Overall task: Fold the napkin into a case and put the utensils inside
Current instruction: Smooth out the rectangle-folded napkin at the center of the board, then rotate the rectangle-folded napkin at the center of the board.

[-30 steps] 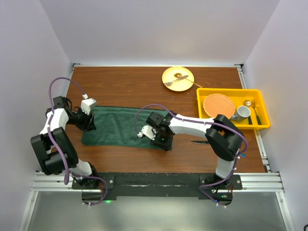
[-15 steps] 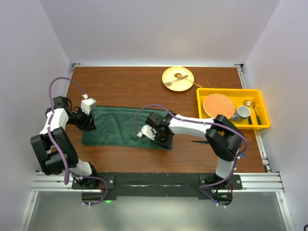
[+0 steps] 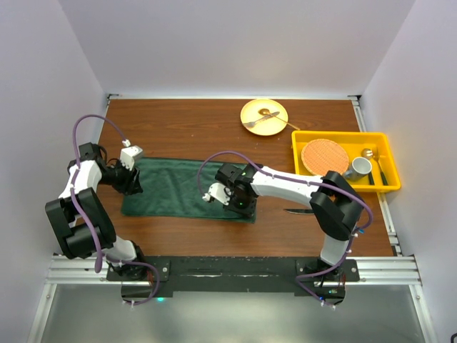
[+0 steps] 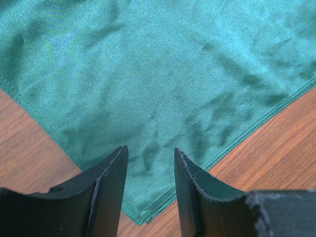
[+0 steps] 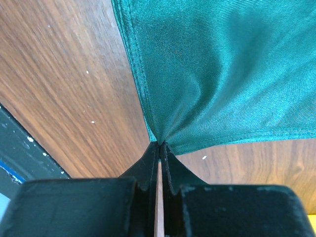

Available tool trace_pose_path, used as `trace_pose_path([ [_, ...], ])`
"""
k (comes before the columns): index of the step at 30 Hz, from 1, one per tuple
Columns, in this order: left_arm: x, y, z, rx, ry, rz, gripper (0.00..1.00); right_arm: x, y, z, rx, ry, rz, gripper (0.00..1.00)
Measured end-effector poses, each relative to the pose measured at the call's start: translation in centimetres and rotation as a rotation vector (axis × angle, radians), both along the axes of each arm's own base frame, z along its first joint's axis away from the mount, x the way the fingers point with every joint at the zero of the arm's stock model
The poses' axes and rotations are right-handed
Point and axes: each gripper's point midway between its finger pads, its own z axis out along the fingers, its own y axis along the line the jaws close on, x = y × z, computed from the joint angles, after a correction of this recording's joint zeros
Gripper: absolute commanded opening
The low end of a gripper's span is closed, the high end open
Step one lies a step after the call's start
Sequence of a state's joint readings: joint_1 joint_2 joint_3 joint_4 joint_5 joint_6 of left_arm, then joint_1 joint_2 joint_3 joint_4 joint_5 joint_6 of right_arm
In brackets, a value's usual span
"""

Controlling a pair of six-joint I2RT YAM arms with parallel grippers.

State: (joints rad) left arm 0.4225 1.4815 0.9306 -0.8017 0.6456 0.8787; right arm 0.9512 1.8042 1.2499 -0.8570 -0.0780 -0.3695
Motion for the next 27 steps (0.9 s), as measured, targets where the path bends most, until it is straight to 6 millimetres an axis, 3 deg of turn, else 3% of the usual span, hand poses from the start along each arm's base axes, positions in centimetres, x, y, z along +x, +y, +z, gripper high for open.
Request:
trace_pose_path([
  [10, 0.0, 0.0, -0.3, -0.003, 0.010, 0.000, 0.47, -1.1, -0.7, -0.7, -0.022, 0.038, 0.011, 0.00],
  [12, -0.1, 0.1, -0.3, -0.001, 0.012, 0.001, 0.47, -1.3, -1.0, -1.1, -0.033, 0.045, 0.011, 0.09],
  [16, -0.1, 0.2, -0.5, 0.006, 0.017, 0.001, 0.47, -1.4, -1.1, -1.4, -0.043, 0.053, 0.012, 0.40],
  [19, -0.2, 0.3, -0.7, 0.010, 0.025, 0.001, 0.47, -1.5, -1.1, -1.3, -0.045, 0.059, 0.013, 0.52],
  [23, 0.5, 0.2, -0.3, -0.016, 0.027, 0.016, 0.45, -0.5, 0.1, 0.2, 0.000, 0.052, 0.001, 0.53],
  [27, 3.7, 0.3, 1.3, -0.069, -0.013, 0.065, 0.40, 2.9, 1.6, 2.6, 0.100, 0.020, -0.078, 0.48],
])
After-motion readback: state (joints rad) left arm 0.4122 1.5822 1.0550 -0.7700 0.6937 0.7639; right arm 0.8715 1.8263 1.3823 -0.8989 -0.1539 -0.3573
